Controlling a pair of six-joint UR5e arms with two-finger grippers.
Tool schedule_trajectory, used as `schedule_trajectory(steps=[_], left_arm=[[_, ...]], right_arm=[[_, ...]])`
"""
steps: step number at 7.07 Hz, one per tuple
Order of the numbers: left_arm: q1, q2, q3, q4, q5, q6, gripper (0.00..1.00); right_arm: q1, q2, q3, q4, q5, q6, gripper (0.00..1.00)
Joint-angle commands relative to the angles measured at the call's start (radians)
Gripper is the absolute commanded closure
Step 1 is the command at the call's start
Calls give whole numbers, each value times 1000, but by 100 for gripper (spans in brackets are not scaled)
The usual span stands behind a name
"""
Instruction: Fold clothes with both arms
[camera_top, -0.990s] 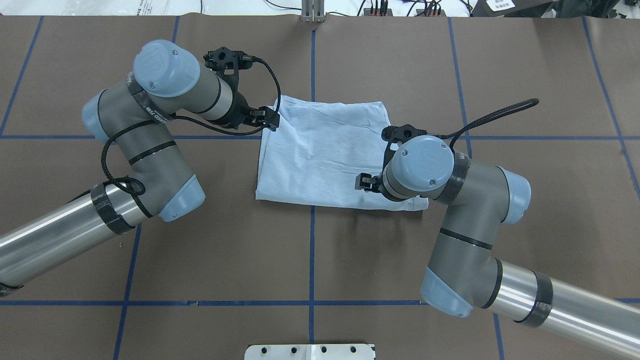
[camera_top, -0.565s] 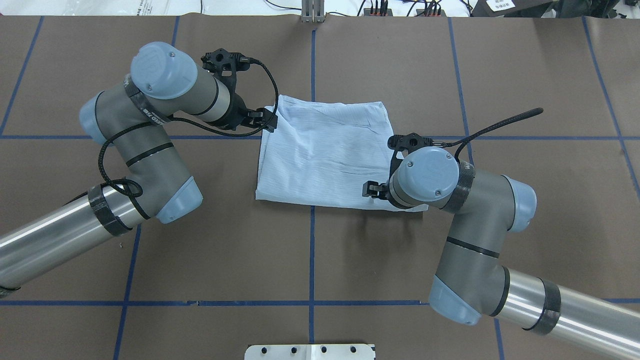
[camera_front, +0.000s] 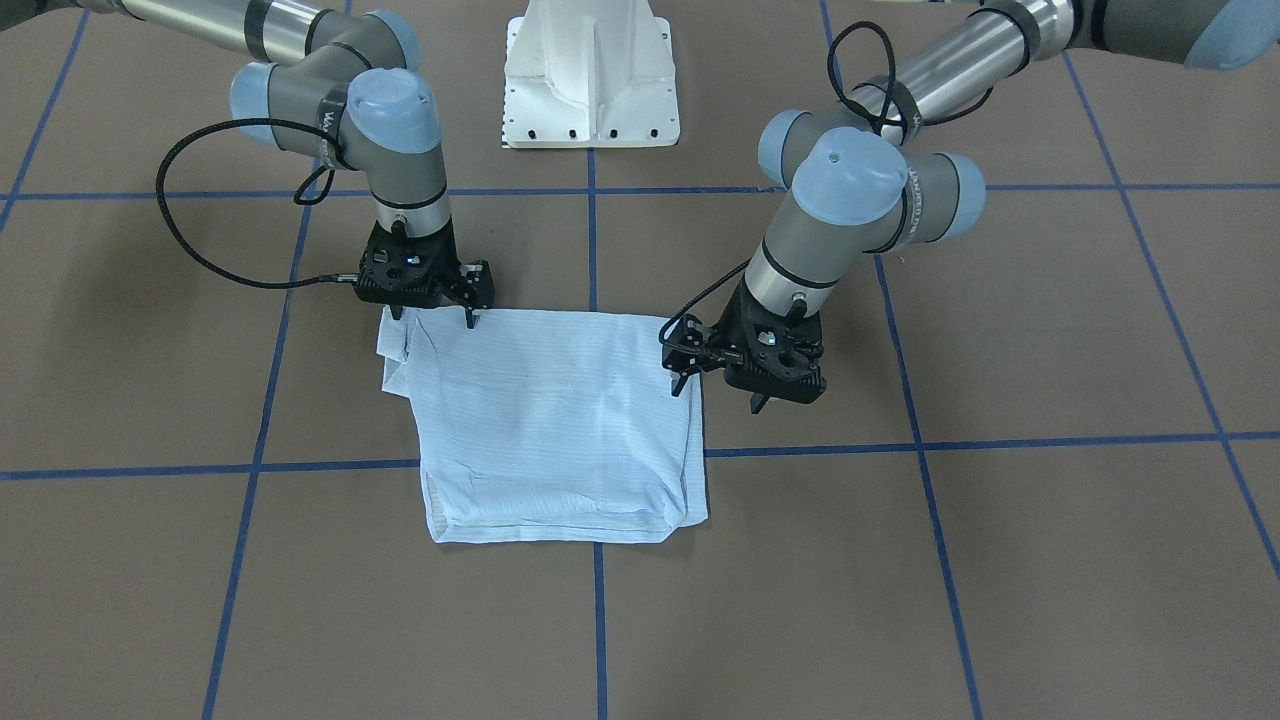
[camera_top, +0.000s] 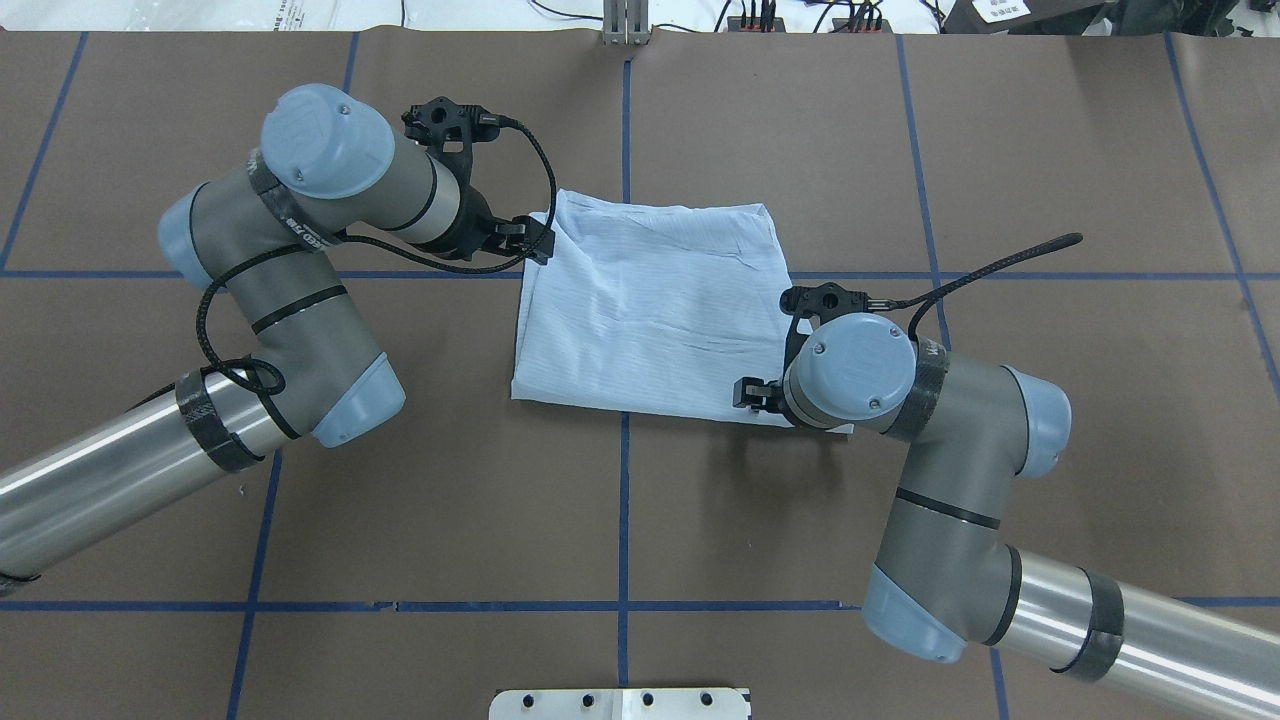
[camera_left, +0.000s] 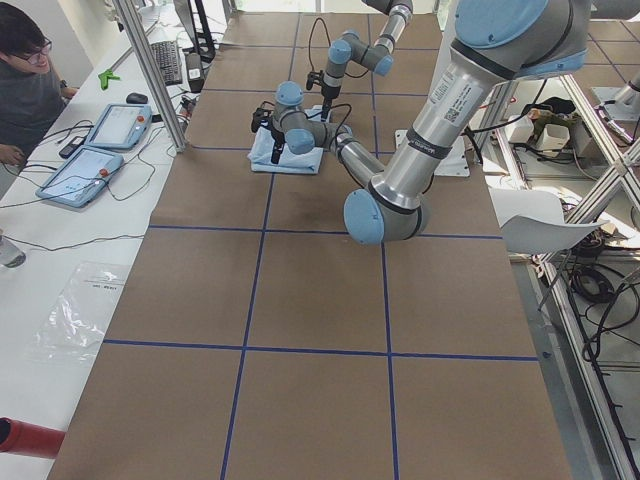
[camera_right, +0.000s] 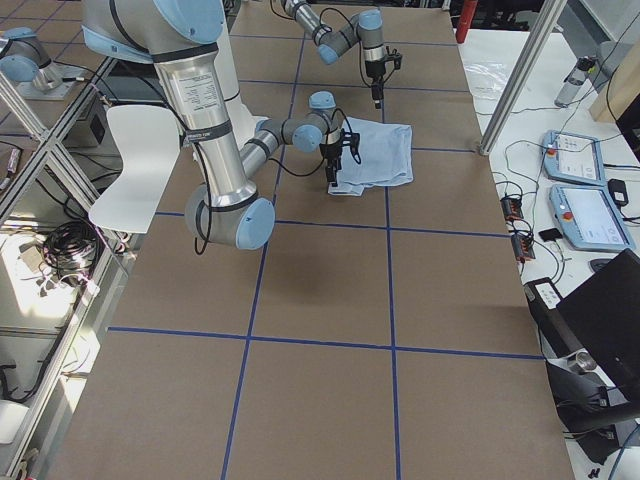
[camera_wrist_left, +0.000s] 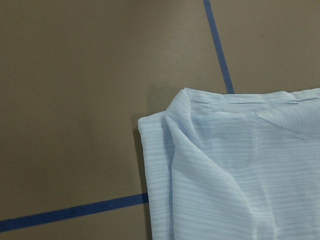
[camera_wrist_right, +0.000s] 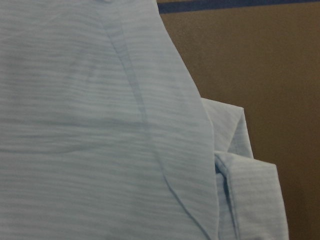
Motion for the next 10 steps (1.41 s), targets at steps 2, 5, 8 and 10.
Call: schedule_trajectory(steps=[2, 5, 8, 10], left_arm=[[0, 2, 0, 0, 0, 0, 0], [-2, 80, -106, 38, -12, 14, 0], [-127, 228, -366, 311, -63, 332, 0], [-306, 401, -427, 341, -135, 650, 0]], right_arm=[[-9, 0, -6, 16, -5, 1, 0], [87, 13, 35, -37, 56, -117, 0], [390, -9, 110, -249, 264, -611, 0], [618, -144, 98, -254, 385, -1028, 0]])
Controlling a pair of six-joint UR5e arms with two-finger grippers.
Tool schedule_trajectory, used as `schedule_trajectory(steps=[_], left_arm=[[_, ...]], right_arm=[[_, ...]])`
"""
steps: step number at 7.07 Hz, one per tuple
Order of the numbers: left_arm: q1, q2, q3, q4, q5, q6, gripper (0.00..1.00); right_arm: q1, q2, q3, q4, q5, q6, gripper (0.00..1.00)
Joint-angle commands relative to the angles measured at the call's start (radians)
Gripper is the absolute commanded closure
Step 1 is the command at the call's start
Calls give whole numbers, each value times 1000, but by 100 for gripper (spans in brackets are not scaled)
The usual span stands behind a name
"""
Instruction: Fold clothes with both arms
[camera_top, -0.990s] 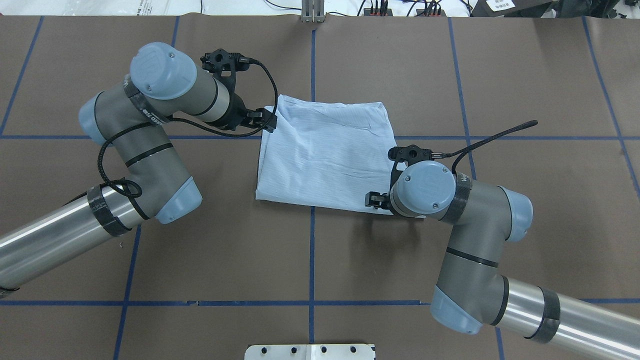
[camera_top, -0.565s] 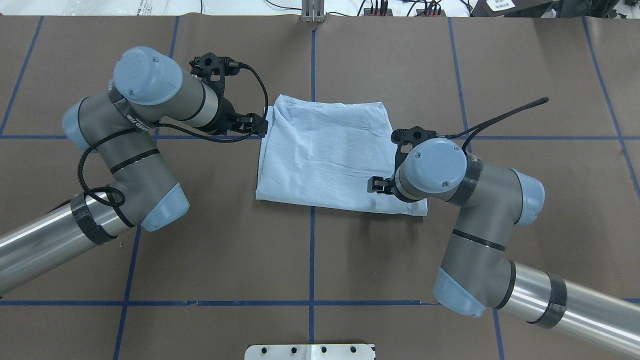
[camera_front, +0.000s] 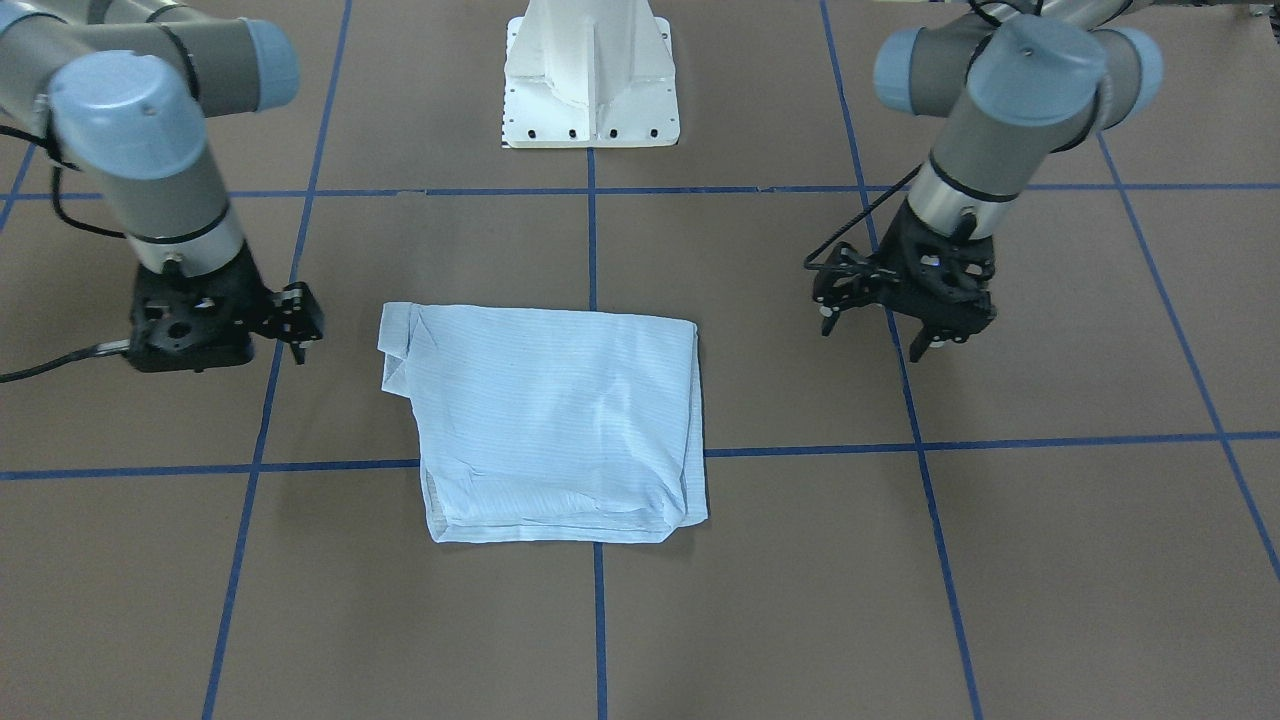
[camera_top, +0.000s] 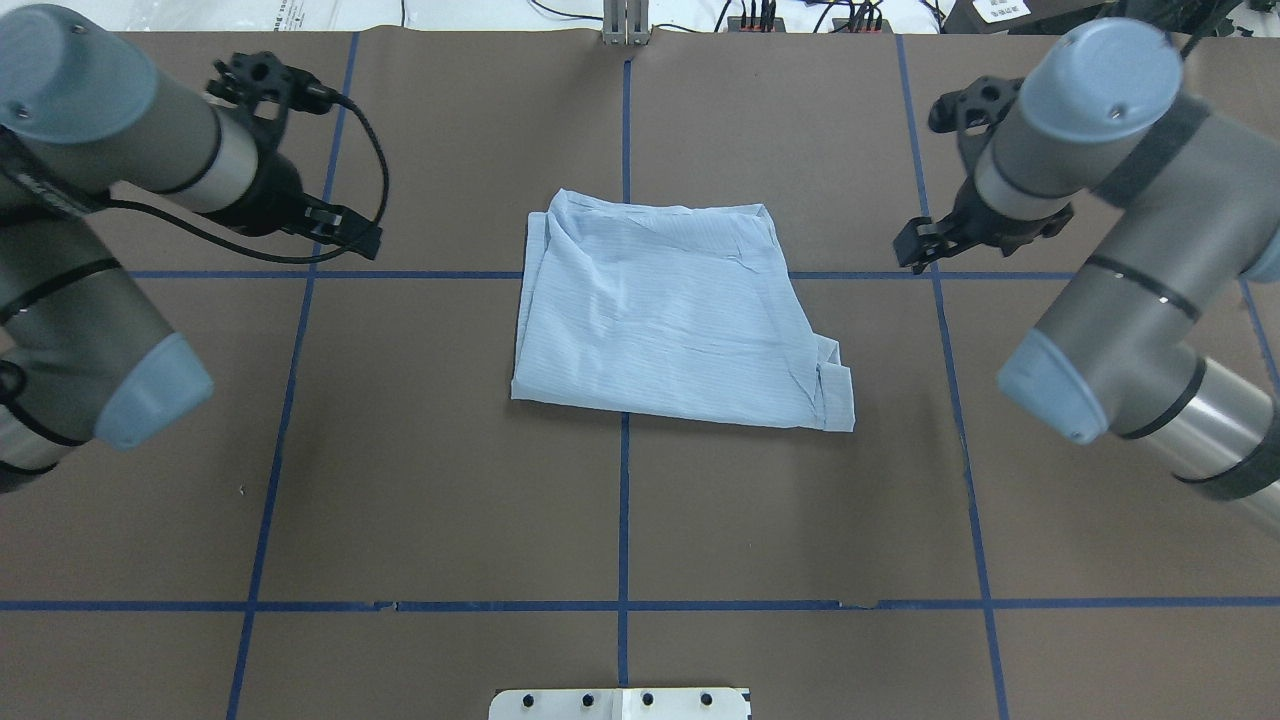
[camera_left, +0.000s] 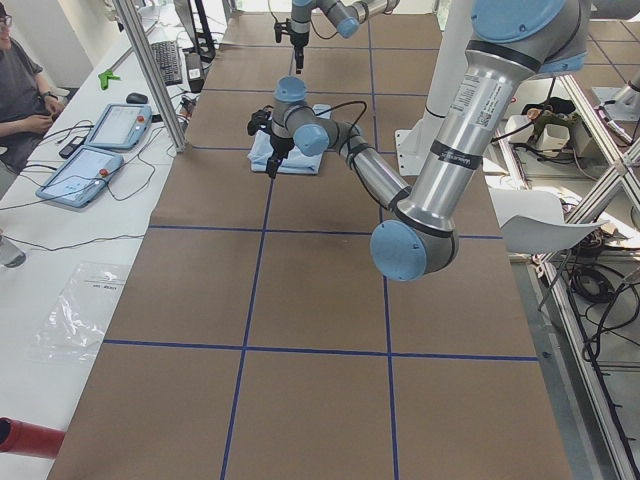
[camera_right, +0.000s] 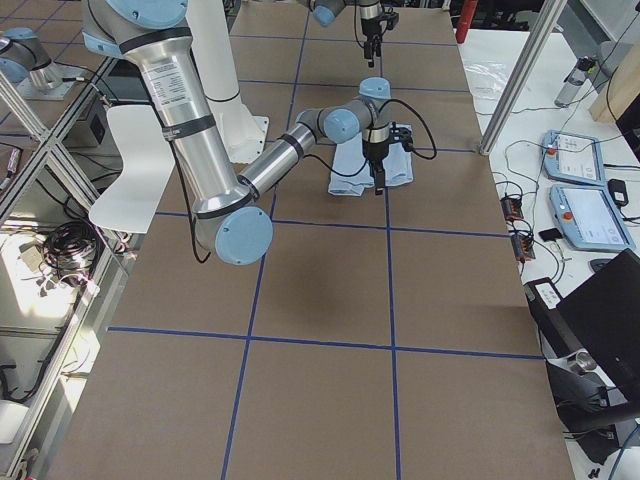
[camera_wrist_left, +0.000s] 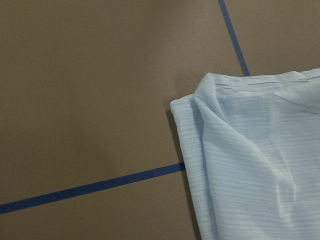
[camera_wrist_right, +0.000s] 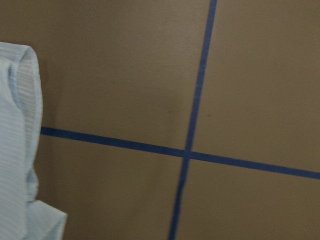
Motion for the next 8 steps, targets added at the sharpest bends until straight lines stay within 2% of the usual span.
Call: schedule_trajectory(steps=[1, 2, 3, 4, 6, 8], left_arm=[[-208, 170, -29, 21, -47, 359, 0], [-291, 239, -25, 20, -55, 460, 0], [-362, 316, -22, 12, -131, 484, 0], [-420, 397, -14, 12, -148, 474, 0], [-533, 435, 14, -32, -157, 486, 0], [-617, 580, 40, -148, -261, 571, 0]], right_arm=[[243, -166, -11, -2, 133, -422, 0], [323, -249, -11, 1, 172, -551, 0], [405, -333, -8, 5, 215, -656, 0], [485, -416, -3, 5, 227, -739, 0], [575, -506, 2, 5, 229, -746, 0], [592, -532, 9, 5, 236, -741, 0]])
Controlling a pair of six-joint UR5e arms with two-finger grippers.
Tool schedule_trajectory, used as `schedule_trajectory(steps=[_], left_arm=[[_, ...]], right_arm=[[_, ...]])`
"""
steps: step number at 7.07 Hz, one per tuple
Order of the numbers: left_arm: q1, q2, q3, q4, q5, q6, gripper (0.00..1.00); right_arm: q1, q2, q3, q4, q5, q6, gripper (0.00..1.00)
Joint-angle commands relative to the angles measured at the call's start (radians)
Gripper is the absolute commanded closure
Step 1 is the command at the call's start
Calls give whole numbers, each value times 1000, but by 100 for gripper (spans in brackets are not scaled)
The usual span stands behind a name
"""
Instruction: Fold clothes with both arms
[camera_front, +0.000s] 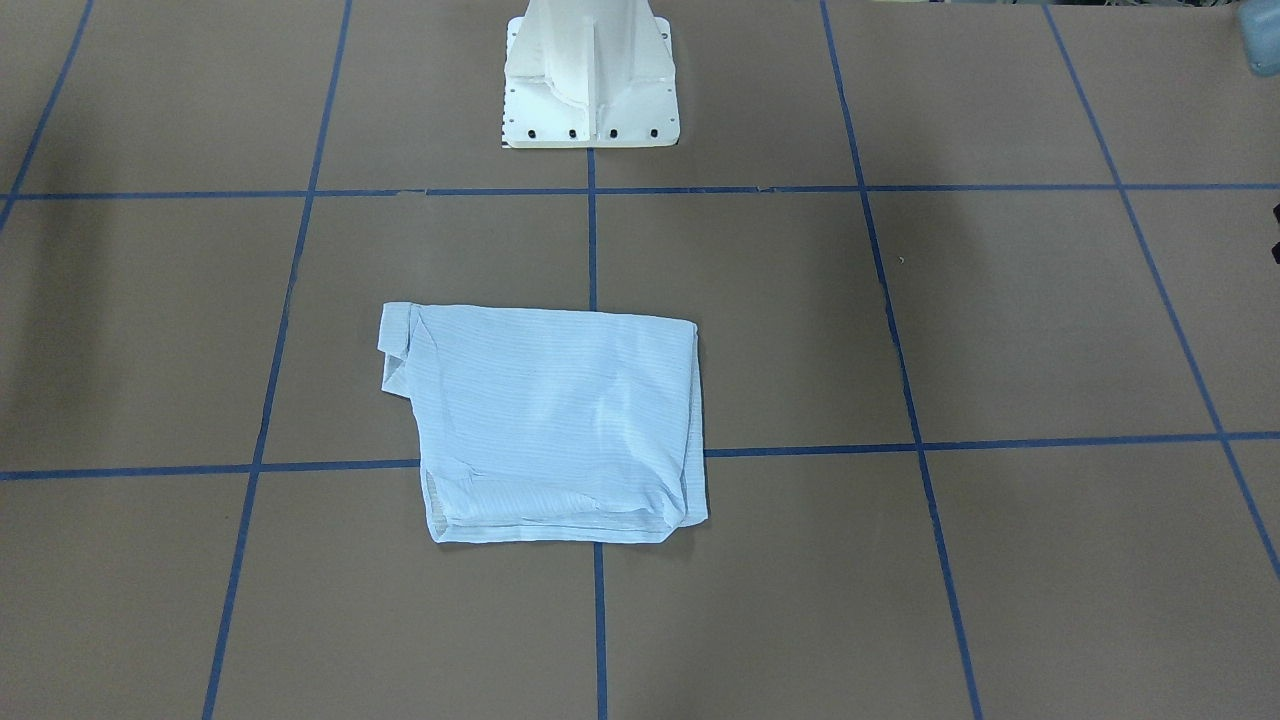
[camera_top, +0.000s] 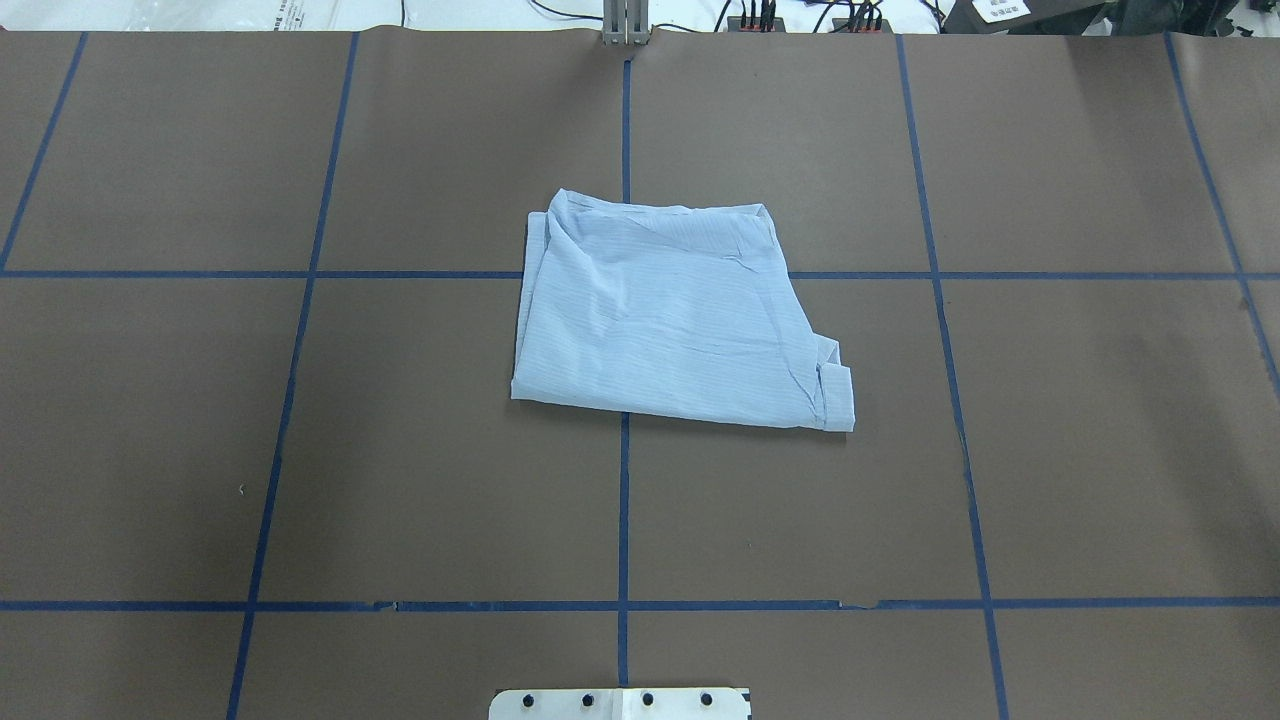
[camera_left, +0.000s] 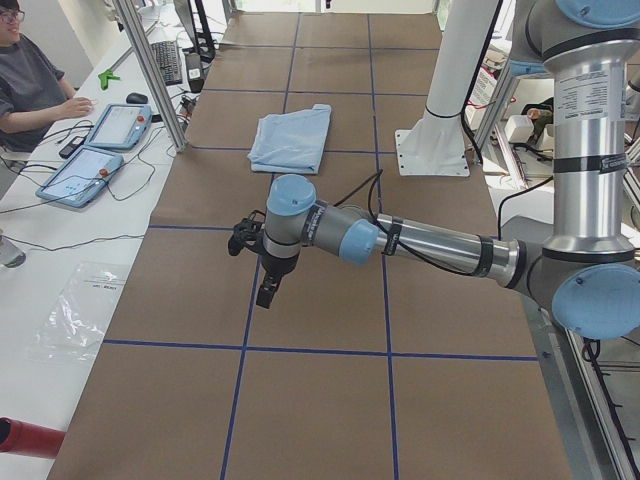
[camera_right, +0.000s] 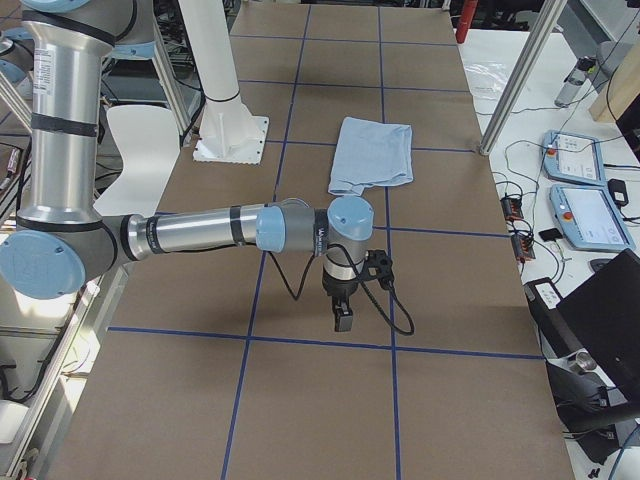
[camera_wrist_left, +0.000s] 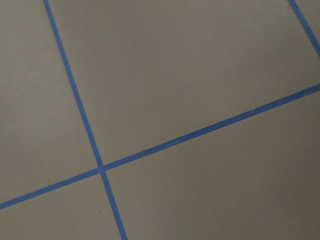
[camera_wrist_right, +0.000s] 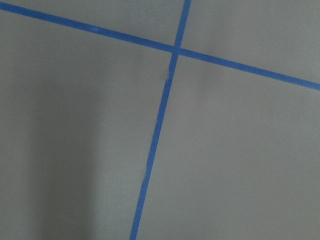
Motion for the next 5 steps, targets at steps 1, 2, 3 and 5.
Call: schedule_trajectory(steps=[1, 2, 3, 5], left_arm=[[-81, 88, 65, -76, -104, 69, 0], [-89, 90, 70, -71, -106, 89, 0], [-91, 94, 73, -68, -106, 83, 0], [-95, 76, 80, -60, -94, 91, 0]], right_arm=[[13, -18, 5, 0, 4, 3, 0], [13, -19, 8, 0, 7, 3, 0], [13, -19, 6, 0, 12, 3, 0], [13, -21, 2, 0, 39, 5, 0]])
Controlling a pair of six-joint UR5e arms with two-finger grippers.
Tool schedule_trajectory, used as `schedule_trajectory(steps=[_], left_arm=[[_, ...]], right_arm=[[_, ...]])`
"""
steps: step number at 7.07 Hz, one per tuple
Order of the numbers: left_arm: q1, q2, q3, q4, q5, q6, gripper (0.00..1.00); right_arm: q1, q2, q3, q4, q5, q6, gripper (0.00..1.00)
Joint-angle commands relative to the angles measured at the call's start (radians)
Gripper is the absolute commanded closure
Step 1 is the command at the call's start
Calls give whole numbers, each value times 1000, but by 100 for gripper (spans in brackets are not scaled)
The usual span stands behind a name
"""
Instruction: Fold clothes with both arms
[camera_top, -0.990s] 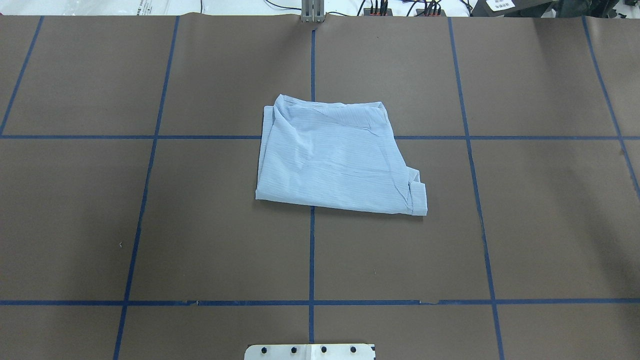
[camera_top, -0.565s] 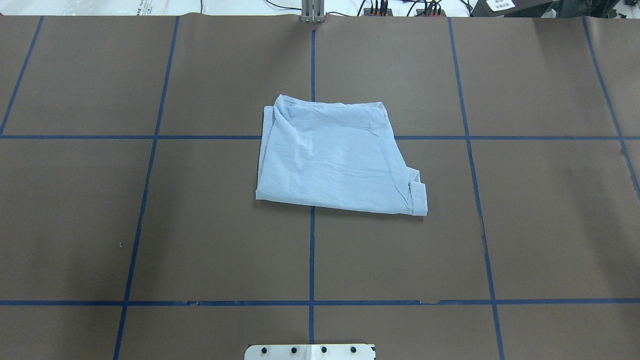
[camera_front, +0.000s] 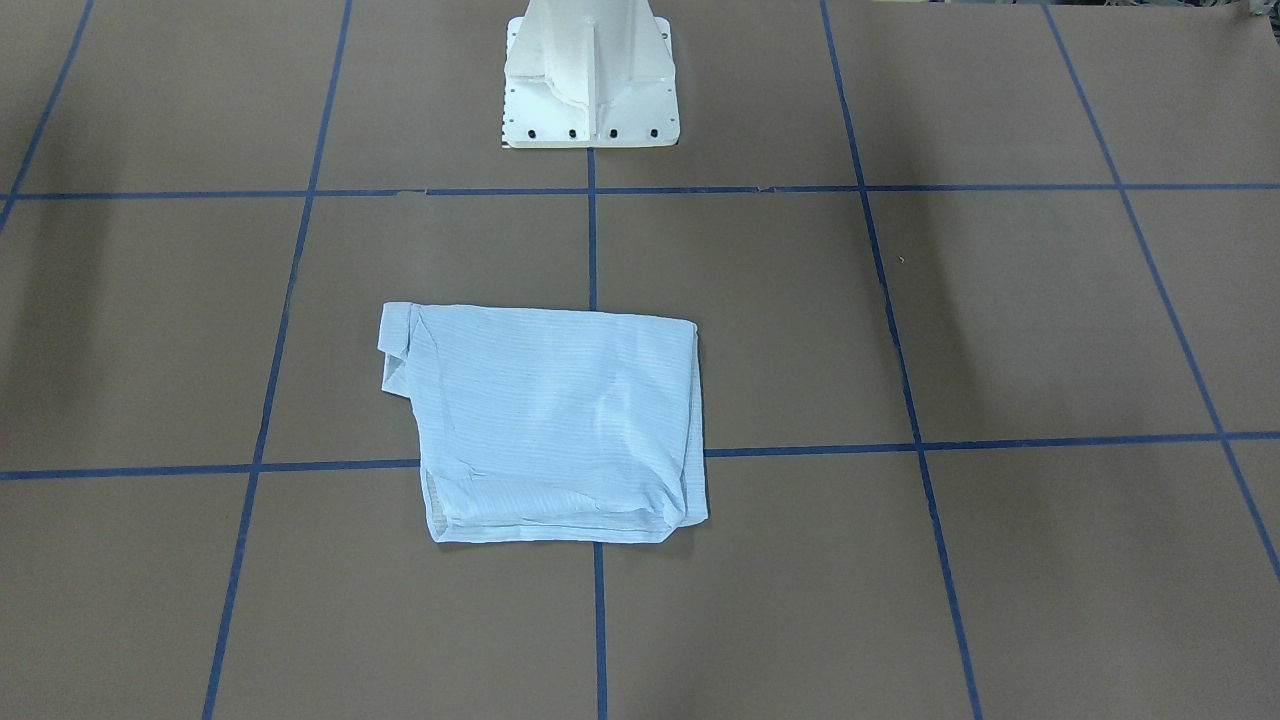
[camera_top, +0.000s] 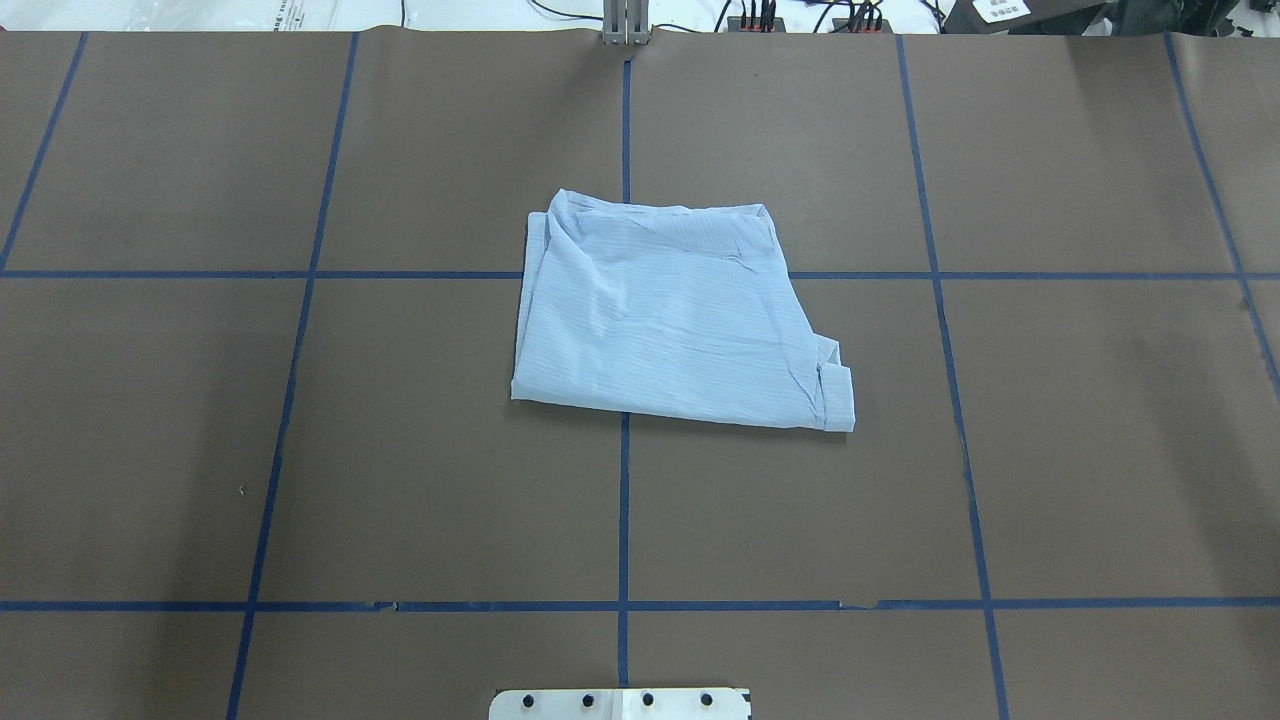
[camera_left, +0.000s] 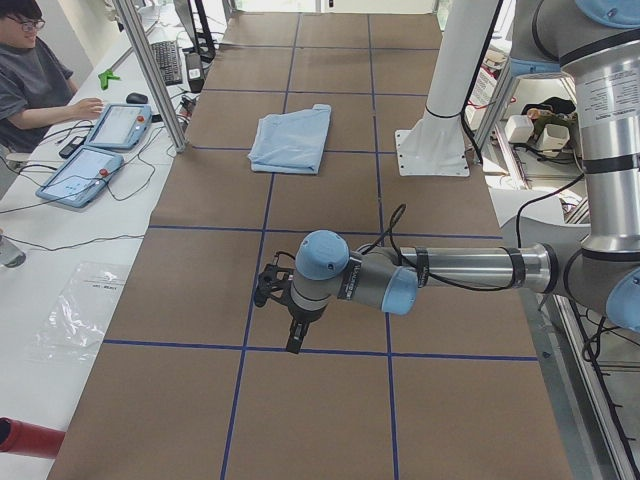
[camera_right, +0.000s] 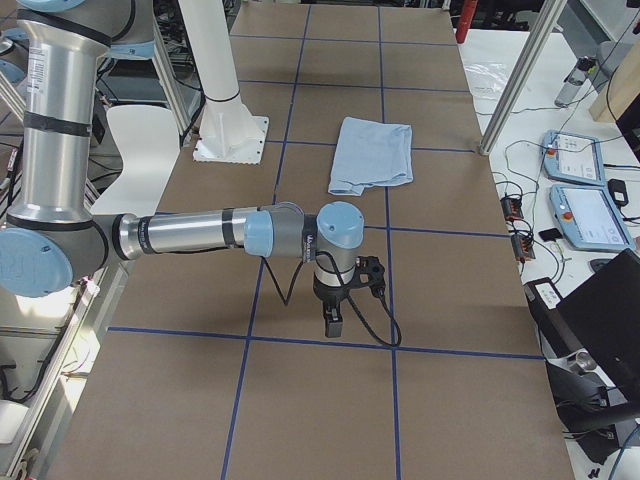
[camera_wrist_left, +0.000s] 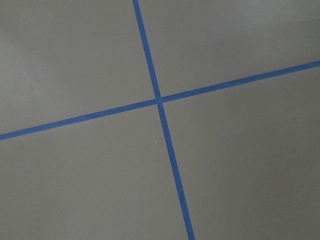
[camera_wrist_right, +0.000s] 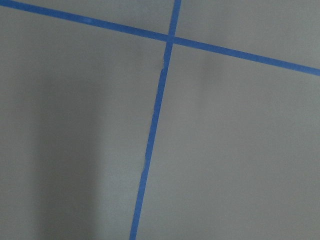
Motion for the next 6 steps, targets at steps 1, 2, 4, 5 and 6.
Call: schedule_trajectory(steps=[1, 2, 4, 5, 6], left_arm=[[-4, -13, 25, 10, 5, 18, 0], [-5, 1, 41, 11, -1, 80, 0], [-5, 6, 36, 25, -6, 76, 0], [-5, 4, 38, 27, -3, 76, 0], [-4, 4, 33, 27, -1, 76, 0]], right_arm=[[3, -1, -4, 0, 29, 1, 0], [11, -15, -6, 0, 30, 2, 0], [72, -47, 2, 0, 32, 1, 0], [77, -53, 9, 0, 30, 2, 0], [77, -52, 9, 0, 30, 2, 0]])
